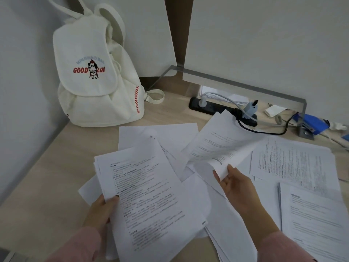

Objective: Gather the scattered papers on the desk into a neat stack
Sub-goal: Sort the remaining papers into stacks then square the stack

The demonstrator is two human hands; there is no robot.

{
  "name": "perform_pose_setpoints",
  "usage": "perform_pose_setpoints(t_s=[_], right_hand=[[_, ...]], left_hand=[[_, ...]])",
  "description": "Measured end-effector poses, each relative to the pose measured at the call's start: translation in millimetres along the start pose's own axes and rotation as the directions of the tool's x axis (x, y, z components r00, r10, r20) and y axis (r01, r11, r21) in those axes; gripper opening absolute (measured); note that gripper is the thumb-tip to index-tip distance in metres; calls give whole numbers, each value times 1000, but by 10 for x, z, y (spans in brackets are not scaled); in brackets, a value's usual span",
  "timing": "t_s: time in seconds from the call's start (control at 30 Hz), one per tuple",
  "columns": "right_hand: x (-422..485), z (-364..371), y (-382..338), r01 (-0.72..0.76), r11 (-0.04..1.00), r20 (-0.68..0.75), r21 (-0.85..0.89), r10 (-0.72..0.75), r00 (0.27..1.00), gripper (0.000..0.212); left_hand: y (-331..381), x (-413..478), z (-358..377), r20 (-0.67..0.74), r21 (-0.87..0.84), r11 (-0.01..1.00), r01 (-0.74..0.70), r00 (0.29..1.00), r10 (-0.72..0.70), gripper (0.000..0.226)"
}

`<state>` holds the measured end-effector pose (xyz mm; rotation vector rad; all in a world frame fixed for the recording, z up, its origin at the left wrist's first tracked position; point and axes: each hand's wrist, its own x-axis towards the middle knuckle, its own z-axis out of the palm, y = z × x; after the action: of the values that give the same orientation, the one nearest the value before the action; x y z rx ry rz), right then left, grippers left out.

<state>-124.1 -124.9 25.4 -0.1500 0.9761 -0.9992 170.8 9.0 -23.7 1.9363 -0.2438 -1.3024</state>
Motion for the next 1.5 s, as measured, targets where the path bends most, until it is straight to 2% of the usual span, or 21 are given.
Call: perform_pose_setpoints(t_s=[0.1,0.2,0.23,0.3,0.37,0.47,0.53,0.57,0.63,0.7,0.73,0.8,0.87,0.93,1.03,1.1,1.2,1.27,1.33,1.43,1.5], right_hand=[[-119,-9,39,-19,996,4,-82,20,1000,10],[-201,-83,4,49,997,-68,54,-45,997,35],[-240,-87,-19,67,992,-70,109,-59,996,32],[-295,-110,-50,98,978,-37,186,-93,995,8],[-307,-159,-29,110,977,5,185,-112,994,13],[-341,-233,37,-12,1000,90,22,10,996,39],[-345,-291,101,-141,960,121,-241,174,977,29],[-342,-311,133,-197,899,89,-390,250,964,20],[-280,-419,165,-271,657,-57,-703,328,943,22],[-204,-471,133,-237,314,-153,-920,268,951,21],[-155,-484,95,-175,120,-148,-977,209,967,21],[-49,-449,2,-56,-236,-83,-970,105,991,29],[24,-321,-102,19,-486,7,-874,27,1000,38],[77,-108,-171,82,-627,99,-775,8,995,41],[150,298,-146,170,-772,218,-612,42,975,45],[213,540,-33,269,-829,371,-491,80,925,46],[342,831,251,416,-837,576,-356,154,803,47],[422,997,483,493,-838,711,-235,198,675,46],[491,1116,692,528,-833,832,-166,169,528,42],[550,1192,998,681,-698,901,-222,120,417,39],[518,1240,1120,771,-549,903,-322,67,424,34]], left_hand=[[13,13,-32,0,24,1000,6,1000,-6,19],[20,38,-28,-11,39,999,13,1000,-13,26],[21,38,-22,-15,43,999,17,1000,-16,27],[14,35,-15,-14,56,998,28,1000,-27,28],[5,31,-11,-16,71,997,40,999,-39,31],[14,28,-4,-18,73,996,53,998,-52,34],[38,27,3,-6,81,995,55,998,-55,35],[46,28,5,3,85,995,52,999,-53,35],[51,36,3,23,88,995,42,999,-44,35],[64,24,-5,43,79,996,28,999,-32,33],[69,21,-10,51,71,997,19,998,-22,31],[79,22,-20,57,76,997,-5,998,1,28],[88,30,-40,57,106,994,-19,998,13,26],[104,26,-63,76,135,990,-28,997,18,21],[124,18,-94,113,188,981,-44,993,23,20],[133,16,-103,131,227,972,-62,991,32,21],[147,16,-86,149,247,965,-85,988,48,15],[164,-6,-42,160,219,971,-98,985,63,9],[178,-35,6,195,219,967,-131,977,88,5],[136,-32,55,232,261,949,-179,966,118,15],[83,5,59,217,273,944,-183,968,125,19]])
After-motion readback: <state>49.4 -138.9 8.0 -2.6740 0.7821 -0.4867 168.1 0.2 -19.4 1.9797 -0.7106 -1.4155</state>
